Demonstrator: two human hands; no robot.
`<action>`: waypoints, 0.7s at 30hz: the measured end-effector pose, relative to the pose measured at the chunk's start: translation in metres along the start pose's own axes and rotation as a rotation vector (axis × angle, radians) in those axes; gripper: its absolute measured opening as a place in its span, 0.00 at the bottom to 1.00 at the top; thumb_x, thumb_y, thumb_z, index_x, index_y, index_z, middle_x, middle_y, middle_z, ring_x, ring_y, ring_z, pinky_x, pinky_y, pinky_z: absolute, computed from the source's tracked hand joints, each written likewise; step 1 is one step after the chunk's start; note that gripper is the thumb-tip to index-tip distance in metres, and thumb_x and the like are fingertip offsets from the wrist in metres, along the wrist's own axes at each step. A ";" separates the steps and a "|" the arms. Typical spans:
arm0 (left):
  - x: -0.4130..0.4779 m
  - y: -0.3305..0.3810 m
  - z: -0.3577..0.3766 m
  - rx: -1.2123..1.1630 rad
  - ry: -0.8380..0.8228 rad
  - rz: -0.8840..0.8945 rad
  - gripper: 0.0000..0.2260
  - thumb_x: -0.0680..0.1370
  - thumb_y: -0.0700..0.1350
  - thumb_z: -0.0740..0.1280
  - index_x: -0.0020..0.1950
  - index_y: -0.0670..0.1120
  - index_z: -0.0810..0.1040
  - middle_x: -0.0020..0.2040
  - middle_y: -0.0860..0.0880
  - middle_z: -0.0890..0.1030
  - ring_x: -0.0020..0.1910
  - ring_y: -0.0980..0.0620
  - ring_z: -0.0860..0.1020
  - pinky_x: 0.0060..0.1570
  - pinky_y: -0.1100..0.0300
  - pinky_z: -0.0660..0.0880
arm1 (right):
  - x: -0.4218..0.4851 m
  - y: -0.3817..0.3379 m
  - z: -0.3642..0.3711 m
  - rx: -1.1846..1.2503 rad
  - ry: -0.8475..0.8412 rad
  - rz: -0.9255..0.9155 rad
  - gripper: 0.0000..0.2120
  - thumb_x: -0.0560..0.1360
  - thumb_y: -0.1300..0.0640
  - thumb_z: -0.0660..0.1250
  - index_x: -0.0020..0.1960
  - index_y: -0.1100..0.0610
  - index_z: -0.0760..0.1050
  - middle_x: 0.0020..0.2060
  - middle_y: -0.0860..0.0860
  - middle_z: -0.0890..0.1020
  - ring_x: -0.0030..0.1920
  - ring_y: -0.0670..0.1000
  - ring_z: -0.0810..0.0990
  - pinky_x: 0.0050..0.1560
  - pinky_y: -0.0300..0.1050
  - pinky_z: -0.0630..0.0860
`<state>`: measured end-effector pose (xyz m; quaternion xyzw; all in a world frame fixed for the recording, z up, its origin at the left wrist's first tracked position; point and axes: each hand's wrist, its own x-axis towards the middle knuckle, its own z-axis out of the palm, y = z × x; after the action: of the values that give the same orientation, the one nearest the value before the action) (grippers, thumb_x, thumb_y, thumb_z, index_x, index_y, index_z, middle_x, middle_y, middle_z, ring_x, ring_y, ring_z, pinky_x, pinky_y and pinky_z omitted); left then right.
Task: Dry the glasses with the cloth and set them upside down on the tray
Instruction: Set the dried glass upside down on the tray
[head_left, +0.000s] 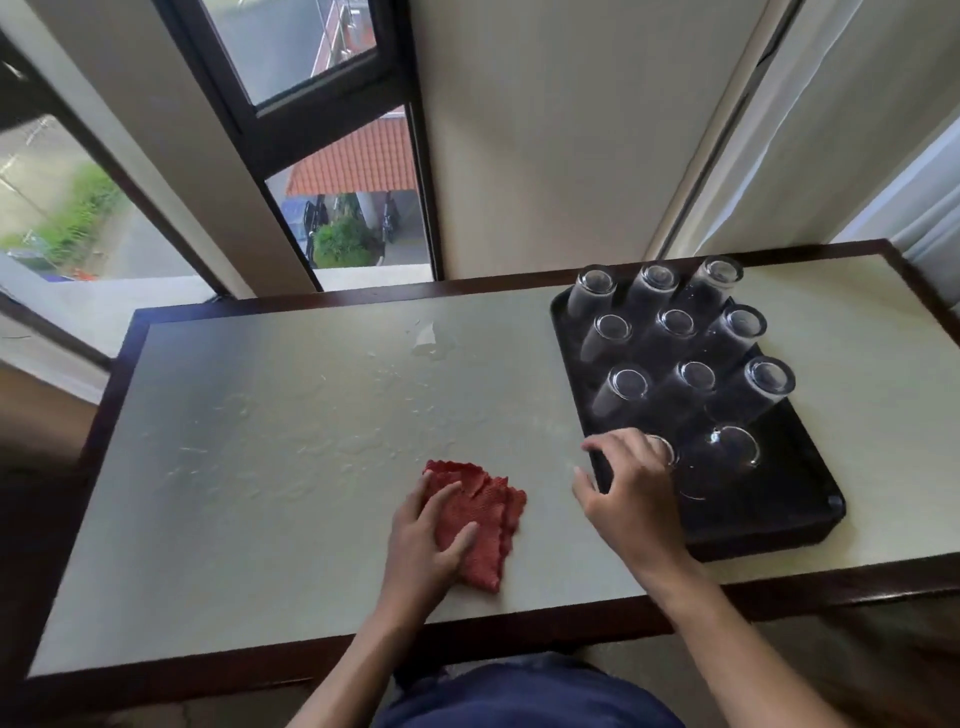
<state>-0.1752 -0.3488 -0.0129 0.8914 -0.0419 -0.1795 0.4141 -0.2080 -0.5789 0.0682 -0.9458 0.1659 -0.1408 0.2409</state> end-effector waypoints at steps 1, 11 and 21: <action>-0.006 -0.009 -0.005 0.040 0.065 -0.019 0.25 0.74 0.57 0.70 0.71 0.55 0.75 0.79 0.48 0.64 0.77 0.47 0.62 0.75 0.56 0.58 | -0.002 -0.006 0.010 0.013 -0.083 -0.038 0.11 0.68 0.61 0.76 0.50 0.58 0.81 0.46 0.53 0.81 0.48 0.56 0.77 0.49 0.46 0.73; -0.036 -0.055 -0.030 0.520 -0.009 -0.229 0.41 0.69 0.68 0.33 0.81 0.60 0.52 0.80 0.56 0.38 0.82 0.51 0.44 0.75 0.49 0.57 | -0.035 -0.045 0.112 -0.260 -0.626 -0.274 0.42 0.63 0.29 0.59 0.69 0.53 0.71 0.68 0.59 0.74 0.66 0.62 0.75 0.61 0.59 0.76; -0.035 -0.053 -0.030 0.504 0.023 -0.240 0.32 0.76 0.62 0.45 0.81 0.60 0.54 0.83 0.55 0.44 0.82 0.51 0.48 0.73 0.47 0.59 | -0.040 -0.039 0.123 -0.204 -0.659 -0.283 0.36 0.64 0.51 0.73 0.72 0.47 0.71 0.73 0.53 0.71 0.71 0.59 0.72 0.64 0.58 0.76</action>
<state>-0.2008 -0.2845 -0.0248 0.9668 0.0255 -0.2010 0.1554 -0.1918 -0.4811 -0.0240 -0.9731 -0.0397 0.1566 0.1640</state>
